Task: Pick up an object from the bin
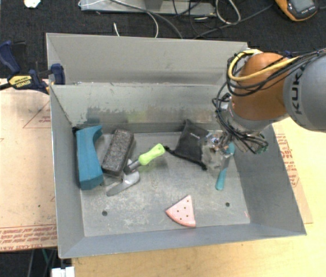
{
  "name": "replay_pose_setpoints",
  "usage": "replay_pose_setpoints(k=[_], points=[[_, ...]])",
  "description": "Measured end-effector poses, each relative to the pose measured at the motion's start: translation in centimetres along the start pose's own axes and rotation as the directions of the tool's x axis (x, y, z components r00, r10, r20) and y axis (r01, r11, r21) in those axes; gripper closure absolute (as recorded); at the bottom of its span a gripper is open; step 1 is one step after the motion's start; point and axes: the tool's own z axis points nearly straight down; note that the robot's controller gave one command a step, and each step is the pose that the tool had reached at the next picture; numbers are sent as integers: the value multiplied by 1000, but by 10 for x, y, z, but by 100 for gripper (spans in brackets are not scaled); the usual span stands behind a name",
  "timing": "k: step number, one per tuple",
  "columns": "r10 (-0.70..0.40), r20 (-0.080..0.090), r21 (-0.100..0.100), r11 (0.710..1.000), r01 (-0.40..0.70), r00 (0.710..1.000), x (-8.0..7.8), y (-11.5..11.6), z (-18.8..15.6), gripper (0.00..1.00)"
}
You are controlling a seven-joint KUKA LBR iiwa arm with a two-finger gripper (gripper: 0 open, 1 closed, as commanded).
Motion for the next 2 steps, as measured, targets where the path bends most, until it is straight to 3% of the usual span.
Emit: replay_pose_setpoints(k=[1, 2], points=[[203, 0, -1, 979, -203, 979, 2, 13, -13, 100], [384, 4, -1, 923, -384, 923, -15, 13, -58, 0]])
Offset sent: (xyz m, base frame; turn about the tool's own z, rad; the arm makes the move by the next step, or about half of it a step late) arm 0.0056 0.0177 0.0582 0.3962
